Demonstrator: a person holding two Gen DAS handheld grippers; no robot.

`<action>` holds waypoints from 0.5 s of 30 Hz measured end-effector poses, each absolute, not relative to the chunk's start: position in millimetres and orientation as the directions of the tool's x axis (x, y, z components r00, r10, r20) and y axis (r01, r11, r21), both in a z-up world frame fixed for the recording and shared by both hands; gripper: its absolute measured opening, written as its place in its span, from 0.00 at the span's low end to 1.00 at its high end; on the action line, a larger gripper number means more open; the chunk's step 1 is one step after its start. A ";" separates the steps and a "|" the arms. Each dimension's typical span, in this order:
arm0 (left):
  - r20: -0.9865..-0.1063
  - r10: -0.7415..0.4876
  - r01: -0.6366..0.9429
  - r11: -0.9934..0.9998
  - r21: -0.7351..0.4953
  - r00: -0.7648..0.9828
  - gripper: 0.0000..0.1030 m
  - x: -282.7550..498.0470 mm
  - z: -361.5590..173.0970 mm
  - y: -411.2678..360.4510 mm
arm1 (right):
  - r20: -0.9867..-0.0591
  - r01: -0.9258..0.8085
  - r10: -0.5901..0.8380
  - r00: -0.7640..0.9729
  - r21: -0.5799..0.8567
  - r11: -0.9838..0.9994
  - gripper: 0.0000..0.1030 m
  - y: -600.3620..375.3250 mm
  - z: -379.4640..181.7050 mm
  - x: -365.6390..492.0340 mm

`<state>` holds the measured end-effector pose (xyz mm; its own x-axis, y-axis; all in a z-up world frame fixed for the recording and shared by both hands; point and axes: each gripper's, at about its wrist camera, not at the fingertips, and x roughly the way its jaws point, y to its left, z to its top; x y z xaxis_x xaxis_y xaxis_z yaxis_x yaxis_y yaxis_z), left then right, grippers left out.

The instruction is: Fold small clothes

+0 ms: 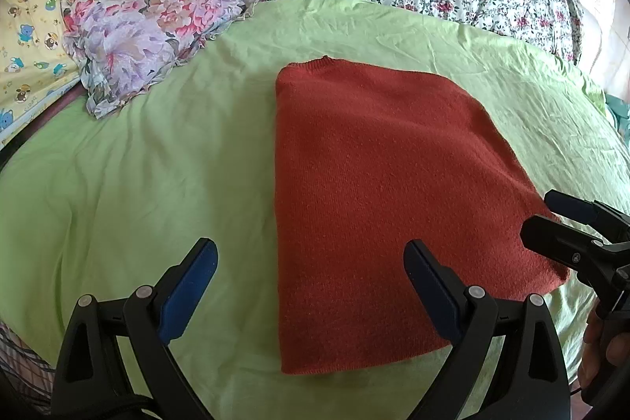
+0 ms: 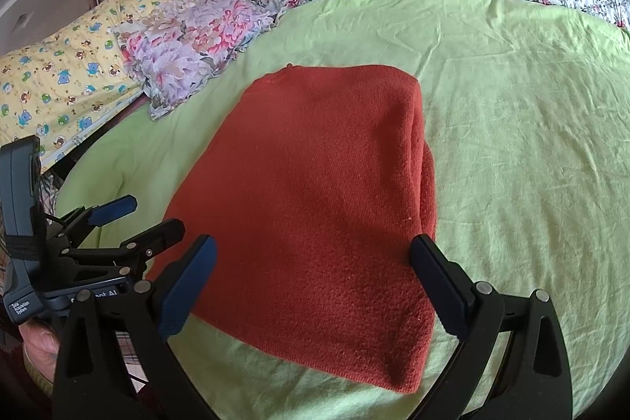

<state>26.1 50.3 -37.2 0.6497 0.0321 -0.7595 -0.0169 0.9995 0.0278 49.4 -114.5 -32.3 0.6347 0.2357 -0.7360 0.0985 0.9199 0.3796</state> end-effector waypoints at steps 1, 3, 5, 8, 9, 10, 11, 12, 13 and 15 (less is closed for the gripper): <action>-0.760 0.032 -0.016 0.999 0.028 0.649 0.93 26.5 -37.3 50.5 | -0.736 0.099 0.236 0.635 0.380 0.920 0.95 -114.7 -32.2 49.8; -0.760 0.032 -0.015 0.999 0.028 0.649 0.93 26.8 -37.0 50.5 | -0.736 0.099 0.236 0.634 0.380 0.919 0.96 -114.5 -32.3 49.6; -0.760 0.032 -0.016 0.999 0.028 0.649 0.93 26.4 -37.1 50.3 | -0.736 0.098 0.236 0.635 0.379 0.920 0.96 -114.9 -32.2 49.8; -0.760 0.032 -0.016 0.999 0.028 0.650 0.93 26.3 -37.2 50.1 | -0.736 0.098 0.236 0.635 0.380 0.920 0.95 -114.7 -32.1 49.8; -0.760 0.031 -0.015 0.999 0.028 0.649 0.93 26.7 -37.2 50.3 | -0.736 0.098 0.236 0.635 0.380 0.920 0.95 -114.4 -32.2 49.5; -0.761 0.029 -0.013 1.000 0.028 0.648 0.93 26.7 -37.6 49.9 | -0.736 0.099 0.236 0.634 0.380 0.920 0.96 -114.5 -32.0 49.8; -0.762 0.029 -0.012 1.000 0.028 0.647 0.93 27.1 -37.6 50.0 | -0.736 0.099 0.237 0.635 0.381 0.919 0.95 -114.6 -32.0 49.7; -0.762 0.028 -0.011 1.000 0.027 0.647 0.93 27.1 -37.8 49.9 | -0.736 0.097 0.238 0.634 0.381 0.919 0.95 -115.1 -32.0 49.9; -0.762 0.028 -0.010 1.000 0.028 0.647 0.93 27.4 -37.4 49.8 | -0.736 0.098 0.237 0.634 0.380 0.920 0.95 -115.2 -32.0 49.9; -0.762 0.028 -0.011 1.000 0.028 0.647 0.93 27.3 -37.3 49.6 | -0.736 0.096 0.237 0.634 0.380 0.920 0.95 -115.3 -31.9 49.8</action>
<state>27.3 49.6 -37.2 0.6470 0.0284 -0.7620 -0.0108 0.9995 0.0281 49.8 -115.3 -31.9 0.6337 0.2374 -0.7362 0.0964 0.9201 0.3797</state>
